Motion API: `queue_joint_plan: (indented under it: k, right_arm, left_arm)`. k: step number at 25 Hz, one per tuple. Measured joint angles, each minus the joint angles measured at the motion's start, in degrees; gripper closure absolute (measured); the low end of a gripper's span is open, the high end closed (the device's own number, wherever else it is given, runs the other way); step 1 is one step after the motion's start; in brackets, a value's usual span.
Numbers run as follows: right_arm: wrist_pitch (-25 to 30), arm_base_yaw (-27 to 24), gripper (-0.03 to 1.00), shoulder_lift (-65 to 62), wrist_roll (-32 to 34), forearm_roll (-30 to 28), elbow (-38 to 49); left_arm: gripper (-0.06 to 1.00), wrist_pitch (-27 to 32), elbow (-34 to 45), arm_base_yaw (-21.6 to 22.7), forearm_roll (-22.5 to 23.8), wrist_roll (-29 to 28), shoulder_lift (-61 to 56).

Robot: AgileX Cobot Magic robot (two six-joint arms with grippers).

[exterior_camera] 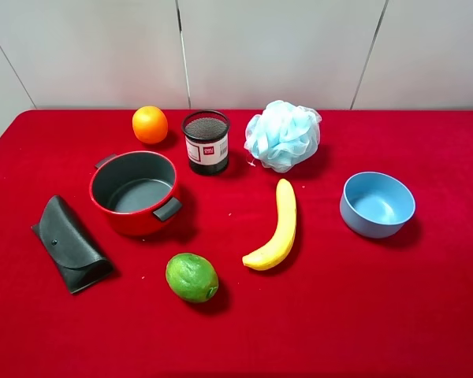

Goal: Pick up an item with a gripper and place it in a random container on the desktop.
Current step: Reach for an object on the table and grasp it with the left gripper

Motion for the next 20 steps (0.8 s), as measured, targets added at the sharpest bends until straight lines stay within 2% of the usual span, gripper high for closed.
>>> queue_joint_plan:
  k: [20]
  right_arm:
    - [0.00,0.00,0.27,0.00,0.00,0.00,0.00]
  left_arm:
    - [-0.04,0.00,0.00,0.00,0.15,0.00,0.00]
